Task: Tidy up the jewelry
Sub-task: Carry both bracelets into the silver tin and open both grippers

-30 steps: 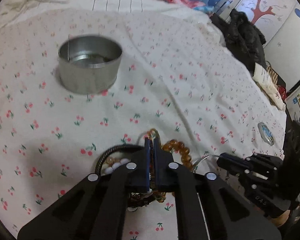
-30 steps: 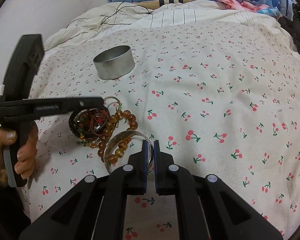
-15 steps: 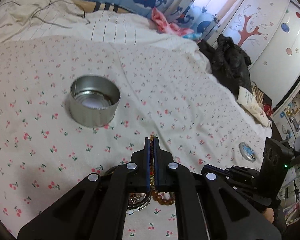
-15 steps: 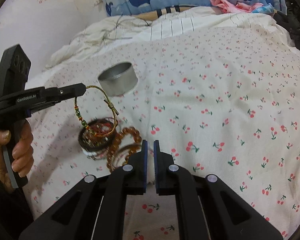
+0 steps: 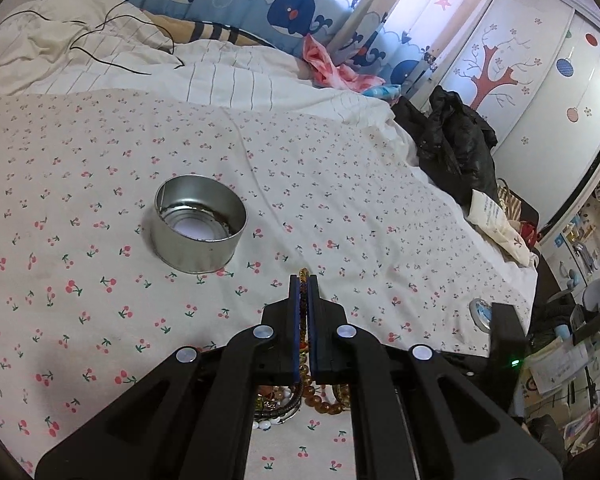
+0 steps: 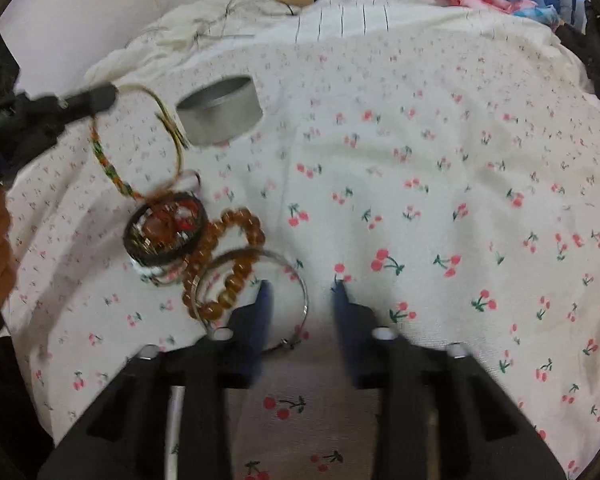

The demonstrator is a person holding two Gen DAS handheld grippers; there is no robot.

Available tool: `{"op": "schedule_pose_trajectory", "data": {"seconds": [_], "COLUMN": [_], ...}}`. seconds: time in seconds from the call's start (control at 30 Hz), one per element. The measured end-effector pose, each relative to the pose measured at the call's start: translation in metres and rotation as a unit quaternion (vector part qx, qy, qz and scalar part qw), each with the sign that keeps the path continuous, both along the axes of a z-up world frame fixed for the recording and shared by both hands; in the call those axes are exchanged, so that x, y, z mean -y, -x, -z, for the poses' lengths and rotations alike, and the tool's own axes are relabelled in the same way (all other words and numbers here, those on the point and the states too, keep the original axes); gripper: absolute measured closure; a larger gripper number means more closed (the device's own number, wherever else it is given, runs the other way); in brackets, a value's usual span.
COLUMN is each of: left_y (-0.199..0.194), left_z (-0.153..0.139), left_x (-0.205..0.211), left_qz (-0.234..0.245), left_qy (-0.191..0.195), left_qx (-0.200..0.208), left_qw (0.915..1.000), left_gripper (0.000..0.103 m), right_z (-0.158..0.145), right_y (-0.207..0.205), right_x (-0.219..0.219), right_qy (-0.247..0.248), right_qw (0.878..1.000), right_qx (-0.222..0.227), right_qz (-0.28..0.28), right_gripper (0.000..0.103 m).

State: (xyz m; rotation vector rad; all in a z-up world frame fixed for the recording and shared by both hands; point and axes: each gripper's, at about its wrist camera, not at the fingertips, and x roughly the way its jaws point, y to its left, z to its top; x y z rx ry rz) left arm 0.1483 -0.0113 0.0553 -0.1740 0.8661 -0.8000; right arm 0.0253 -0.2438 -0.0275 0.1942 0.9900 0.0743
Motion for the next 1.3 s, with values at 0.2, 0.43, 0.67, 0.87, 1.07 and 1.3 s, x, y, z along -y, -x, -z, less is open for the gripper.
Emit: {"op": "schedule_pose_trajectory", "data": {"seconds": [0.2, 0.43, 0.67, 0.87, 1.07, 1.3], "left_y": [0.004, 0.006, 0.012, 0.015, 0.003, -0.037], "left_z": [-0.005, -0.010, -0.023, -0.033, -0.027, -0.032], "left_x": [-0.003, -0.007, -0.015, -0.024, -0.024, -0.018], "left_qz": [0.000, -0.001, 0.009, 0.005, -0.015, -0.044], "left_qy": [0.003, 0.010, 0.045, 0.060, 0.046, 0.030], "left_qx": [0.009, 0.014, 0.030, 0.043, 0.035, 0.048], "left_qw": [1.0000, 0.9999, 0.9985, 0.9973, 0.9982, 0.9974], "left_gripper": [0.100, 0.100, 0.100, 0.100, 0.100, 0.100], "right_z": [-0.010, -0.009, 0.001, -0.022, -0.043, -0.076], "right_y": [0.004, 0.002, 0.000, 0.009, 0.001, -0.059], "right_x": [0.003, 0.006, -0.014, -0.008, -0.009, -0.018], "right_qy": [0.007, -0.009, 0.025, 0.002, -0.023, 0.000], "right_qw": [0.999, 1.000, 0.999, 0.998, 0.995, 0.992], "right_qx": [0.031, 0.023, 0.010, 0.066, 0.097, 0.124], "right_qz": [0.010, 0.015, -0.018, 0.001, -0.005, -0.026], "right_gripper": [0.099, 0.070, 0.098, 0.098, 0.098, 0.098]}}
